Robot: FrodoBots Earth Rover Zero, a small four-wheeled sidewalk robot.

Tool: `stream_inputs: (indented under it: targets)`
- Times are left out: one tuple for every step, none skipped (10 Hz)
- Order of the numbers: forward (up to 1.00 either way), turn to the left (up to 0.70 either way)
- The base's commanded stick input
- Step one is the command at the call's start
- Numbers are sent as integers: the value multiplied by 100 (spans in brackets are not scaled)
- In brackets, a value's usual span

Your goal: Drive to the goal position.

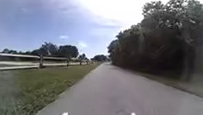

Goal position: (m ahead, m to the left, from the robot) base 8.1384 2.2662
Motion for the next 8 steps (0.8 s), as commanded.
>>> stream_inputs:
  targets:
    - [50,0]
    - [50,0]
    - [50,0]
    - [50,0]
    - [50,0]
    - [50,0]
    - [50,0]
    - [50,0]
